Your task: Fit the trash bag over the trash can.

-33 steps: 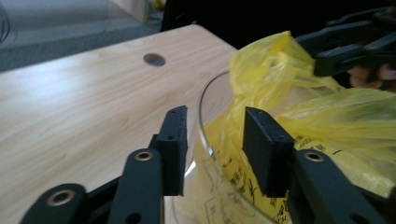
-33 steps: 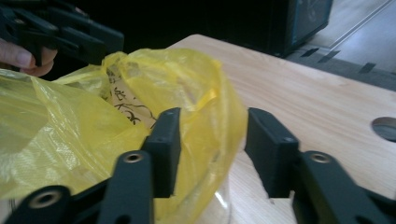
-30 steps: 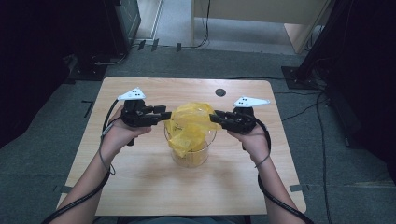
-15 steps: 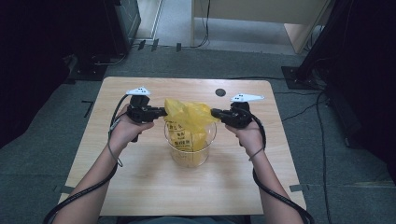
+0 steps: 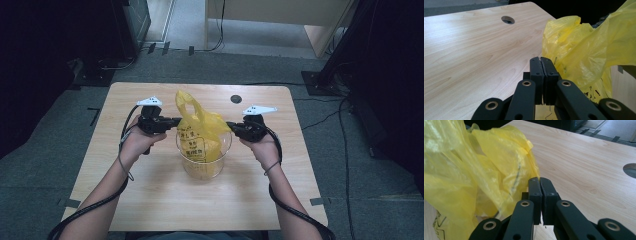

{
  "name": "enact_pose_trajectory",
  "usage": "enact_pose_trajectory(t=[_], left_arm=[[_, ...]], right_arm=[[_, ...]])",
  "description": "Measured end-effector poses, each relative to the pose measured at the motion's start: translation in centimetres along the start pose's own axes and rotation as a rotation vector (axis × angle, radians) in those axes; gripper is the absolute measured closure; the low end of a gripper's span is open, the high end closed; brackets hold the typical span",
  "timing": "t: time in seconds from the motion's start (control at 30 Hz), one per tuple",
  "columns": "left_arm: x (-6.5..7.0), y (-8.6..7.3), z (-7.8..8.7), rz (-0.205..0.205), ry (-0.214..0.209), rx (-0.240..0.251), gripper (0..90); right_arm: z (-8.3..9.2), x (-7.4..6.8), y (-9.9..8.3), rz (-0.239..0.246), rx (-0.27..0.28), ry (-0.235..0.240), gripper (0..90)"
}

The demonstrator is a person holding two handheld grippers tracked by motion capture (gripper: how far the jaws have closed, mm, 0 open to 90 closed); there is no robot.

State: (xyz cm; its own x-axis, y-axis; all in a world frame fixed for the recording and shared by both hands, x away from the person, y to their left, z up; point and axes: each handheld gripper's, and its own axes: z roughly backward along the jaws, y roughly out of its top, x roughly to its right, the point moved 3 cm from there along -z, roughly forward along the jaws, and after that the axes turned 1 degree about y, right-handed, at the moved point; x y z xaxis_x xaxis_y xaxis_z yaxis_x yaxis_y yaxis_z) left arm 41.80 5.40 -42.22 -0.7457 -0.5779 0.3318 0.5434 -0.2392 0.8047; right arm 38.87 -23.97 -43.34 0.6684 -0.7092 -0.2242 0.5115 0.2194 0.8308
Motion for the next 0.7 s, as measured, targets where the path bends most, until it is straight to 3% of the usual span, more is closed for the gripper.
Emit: enact_pose_trajectory(t=[0.07,0.17,0.2,0.27,0.37,0.43,0.6,0.7], left_arm=[[-0.1,0.0,0.1,0.015,-0.001,0.006,87.6],[-0.4,0.1,0.3,0.098,-0.028,0.015,86.3],[-0.5,0.1,0.4,0.102,-0.028,0.015,85.2],[-0.6,0.2,0.8,0.101,-0.018,0.036,78.8],[-0.9,0.4,1.4,0.100,-0.003,0.031,72.2],[-0.8,0.7,1.9,0.097,-0.007,0.053,68.4],[0.1,2.1,2.8,0.058,-0.012,0.079,58.7],[0.8,3.0,2.9,0.053,-0.036,0.072,57.3]], right_arm=[[0.0,0.1,-0.3,0.006,-0.002,-0.004,87.5],[0.0,0.3,-0.6,-0.002,0.004,0.000,83.0],[0.1,0.2,-0.6,0.006,0.006,0.004,82.5],[0.3,0.3,-0.6,0.021,0.013,0.005,74.5],[1.1,0.8,-0.2,-0.004,0.047,-0.002,56.9],[1.8,1.1,0.1,0.001,0.070,-0.014,47.2],[3.8,0.9,1.8,-0.019,0.156,0.003,45.6],[3.9,0.2,2.9,-0.008,0.164,0.028,45.3]])
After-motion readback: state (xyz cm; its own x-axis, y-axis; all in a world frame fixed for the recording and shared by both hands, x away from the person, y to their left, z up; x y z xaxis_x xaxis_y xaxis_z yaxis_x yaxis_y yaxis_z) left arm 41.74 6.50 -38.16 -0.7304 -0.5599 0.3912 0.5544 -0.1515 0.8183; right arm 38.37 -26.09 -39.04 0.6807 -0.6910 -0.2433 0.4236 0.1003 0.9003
